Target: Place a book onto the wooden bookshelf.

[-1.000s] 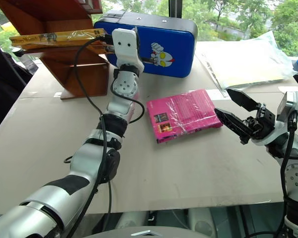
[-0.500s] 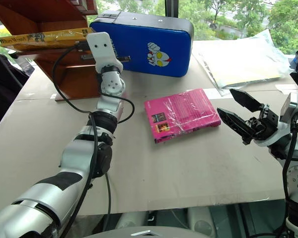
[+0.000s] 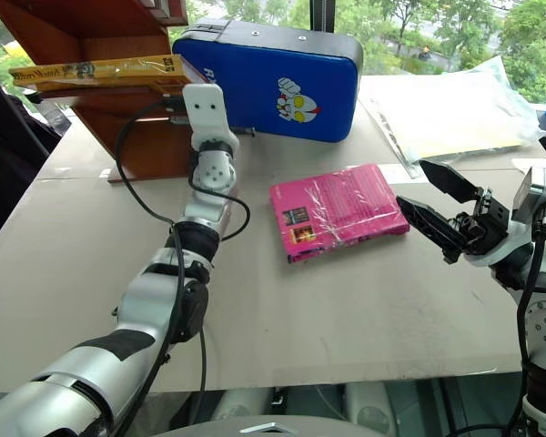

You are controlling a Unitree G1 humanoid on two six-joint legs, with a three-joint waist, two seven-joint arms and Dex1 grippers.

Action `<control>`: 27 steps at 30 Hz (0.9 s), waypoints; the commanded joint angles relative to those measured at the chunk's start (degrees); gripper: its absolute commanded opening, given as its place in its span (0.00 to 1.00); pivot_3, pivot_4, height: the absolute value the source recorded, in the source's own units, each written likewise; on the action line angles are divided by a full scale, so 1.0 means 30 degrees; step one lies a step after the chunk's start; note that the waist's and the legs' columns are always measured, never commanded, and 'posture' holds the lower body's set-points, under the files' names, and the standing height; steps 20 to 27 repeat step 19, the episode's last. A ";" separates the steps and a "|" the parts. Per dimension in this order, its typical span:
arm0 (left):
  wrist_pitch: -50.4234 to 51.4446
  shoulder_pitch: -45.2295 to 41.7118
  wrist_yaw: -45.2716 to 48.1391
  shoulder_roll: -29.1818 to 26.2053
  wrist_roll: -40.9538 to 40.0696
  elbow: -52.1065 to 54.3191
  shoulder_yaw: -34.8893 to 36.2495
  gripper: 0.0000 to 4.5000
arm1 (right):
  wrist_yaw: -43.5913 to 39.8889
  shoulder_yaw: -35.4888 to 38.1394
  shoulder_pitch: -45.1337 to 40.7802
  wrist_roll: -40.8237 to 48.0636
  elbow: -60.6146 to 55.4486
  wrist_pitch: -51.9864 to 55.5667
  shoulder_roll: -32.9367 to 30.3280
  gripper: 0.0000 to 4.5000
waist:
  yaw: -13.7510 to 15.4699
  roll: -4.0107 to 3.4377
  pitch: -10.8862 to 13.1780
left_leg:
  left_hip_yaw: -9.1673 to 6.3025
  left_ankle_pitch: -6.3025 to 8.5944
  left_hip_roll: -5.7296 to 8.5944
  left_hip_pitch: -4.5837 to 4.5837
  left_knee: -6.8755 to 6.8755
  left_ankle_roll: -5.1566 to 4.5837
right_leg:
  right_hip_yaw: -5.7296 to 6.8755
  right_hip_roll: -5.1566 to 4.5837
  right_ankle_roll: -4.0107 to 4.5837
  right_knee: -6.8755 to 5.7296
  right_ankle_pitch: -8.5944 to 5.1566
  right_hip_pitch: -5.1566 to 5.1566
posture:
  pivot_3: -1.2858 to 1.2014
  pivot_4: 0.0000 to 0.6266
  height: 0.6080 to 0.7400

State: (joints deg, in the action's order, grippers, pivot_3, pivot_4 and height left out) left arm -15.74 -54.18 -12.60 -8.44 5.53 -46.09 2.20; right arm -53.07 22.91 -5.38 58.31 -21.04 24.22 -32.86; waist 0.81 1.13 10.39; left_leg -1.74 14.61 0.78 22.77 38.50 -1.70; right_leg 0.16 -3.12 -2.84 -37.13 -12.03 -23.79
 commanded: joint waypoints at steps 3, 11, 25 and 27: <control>0.3257 0.3707 0.6155 -0.0828 -0.1816 0.6793 -0.1096 0.01 | -0.2375 -0.0812 0.1980 -0.3253 0.0947 -0.1934 -0.0769 1.00 | -0.0030 -0.0002 -0.0001 | 0.0001 0.0000 -0.0002 0.0006 -0.0001 -0.0001 | 0.0000 -0.0001 0.0001 0.0013 -0.0001 0.0000 | 0.52 0.24 1.00; 1.2883 1.6075 1.4294 -0.6811 -0.7723 2.1482 -0.0307 0.01 | -0.3679 -0.1031 0.4858 -0.8039 0.4387 -0.5967 -0.1227 1.00 | -0.0577 -0.0085 -0.0040 | 0.0102 0.0005 -0.0109 -0.0092 -0.0058 0.0004 | -0.0153 -0.0005 0.0018 0.0005 -0.0007 -0.0003 | 0.52 0.24 1.00; 1.4460 2.3720 1.5043 -0.8285 -0.8940 2.6105 0.1346 0.01 | -0.1307 -0.1120 0.4917 -1.1773 0.8038 -0.9174 -0.0921 1.00 | -0.0129 -0.0128 -0.0075 | 0.0122 0.0004 -0.0135 -0.0186 -0.0023 0.0001 | -0.0151 -0.0075 0.0077 0.0049 -0.0074 0.0109 | 0.52 0.24 1.00; 1.4460 2.3720 1.5043 -0.8285 -0.8940 2.6105 0.1346 0.01 | -0.1307 -0.1120 0.4917 -1.1773 0.8038 -0.9174 -0.0921 1.00 | -0.0129 -0.0128 -0.0075 | 0.0122 0.0004 -0.0135 -0.0186 -0.0023 0.0001 | -0.0151 -0.0075 0.0077 0.0049 -0.0074 0.0109 | 0.52 0.24 1.00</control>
